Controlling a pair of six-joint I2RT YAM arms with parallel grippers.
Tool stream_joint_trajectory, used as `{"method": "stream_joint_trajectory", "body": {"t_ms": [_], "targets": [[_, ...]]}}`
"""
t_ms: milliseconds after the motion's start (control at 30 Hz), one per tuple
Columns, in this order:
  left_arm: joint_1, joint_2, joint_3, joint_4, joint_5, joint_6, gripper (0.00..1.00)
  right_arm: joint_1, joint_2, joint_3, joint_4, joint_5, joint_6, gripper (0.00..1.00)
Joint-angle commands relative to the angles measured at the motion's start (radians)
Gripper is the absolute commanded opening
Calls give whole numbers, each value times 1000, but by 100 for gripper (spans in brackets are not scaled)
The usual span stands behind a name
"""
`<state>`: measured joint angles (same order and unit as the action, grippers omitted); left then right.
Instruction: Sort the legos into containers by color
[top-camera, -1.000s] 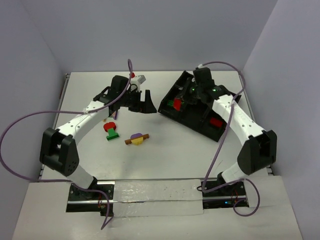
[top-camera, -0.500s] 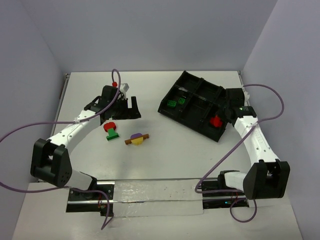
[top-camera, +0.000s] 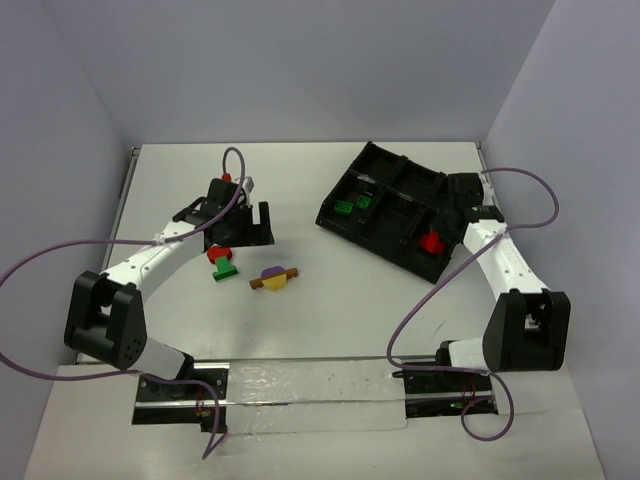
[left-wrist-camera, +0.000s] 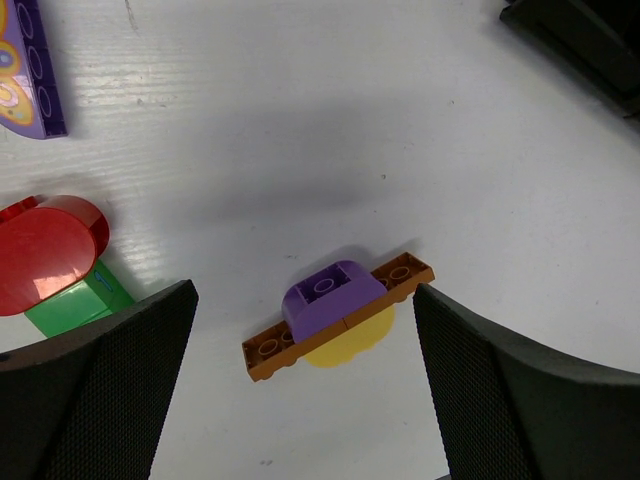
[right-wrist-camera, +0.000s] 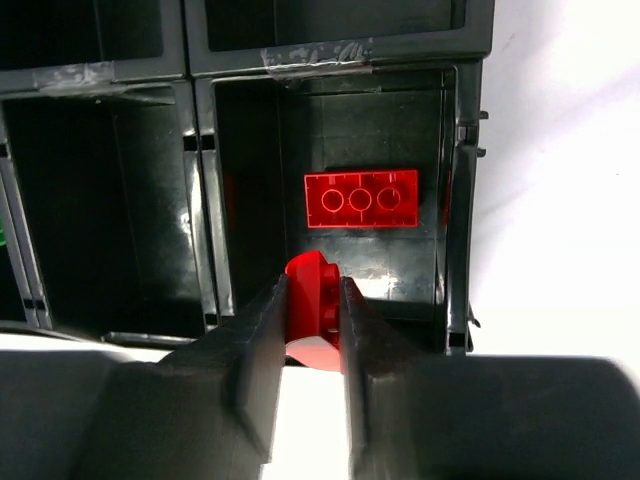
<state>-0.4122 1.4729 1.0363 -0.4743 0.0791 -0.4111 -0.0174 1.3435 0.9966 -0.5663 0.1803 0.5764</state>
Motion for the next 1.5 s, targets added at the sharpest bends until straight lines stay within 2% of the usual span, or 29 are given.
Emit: {"method": "stream_joint_trajectory", "body": {"t_ms": [0, 100, 333, 467, 567, 667, 767, 933, 1067, 1267, 1467], "targets": [[1, 16, 3, -12, -17, -7, 97, -6, 14, 31, 64, 28, -5, 47], [3, 11, -17, -6, -13, -16, 97, -4, 12, 40, 63, 23, -11, 56], [-36, 38, 36, -104, -113, 15, 96, -3, 3, 118, 3, -29, -47, 57], [-79, 30, 48, -126, -141, 41, 98, 12, -43, 151, -3, -66, -72, 57], [-82, 27, 34, -118, -110, 31, 99, 89, -88, 168, 5, -101, -114, 62], [-82, 33, 14, -99, -66, 9, 99, 229, -111, 174, 20, -97, -142, 70], [-86, 28, -10, -93, -57, -9, 99, 333, -101, 183, 9, -93, -136, 72], [-92, 20, -37, -128, -154, -78, 98, 405, -92, 156, 21, -109, -88, 72], [-92, -10, -95, -26, -71, -78, 98, 428, -75, 165, 27, -107, -79, 72], [-96, 27, -127, 40, 56, -71, 97, 442, -69, 193, 17, -94, -79, 73], [-138, 54, -127, 36, 99, -88, 90, 441, -76, 174, 26, -96, -73, 73]]}}
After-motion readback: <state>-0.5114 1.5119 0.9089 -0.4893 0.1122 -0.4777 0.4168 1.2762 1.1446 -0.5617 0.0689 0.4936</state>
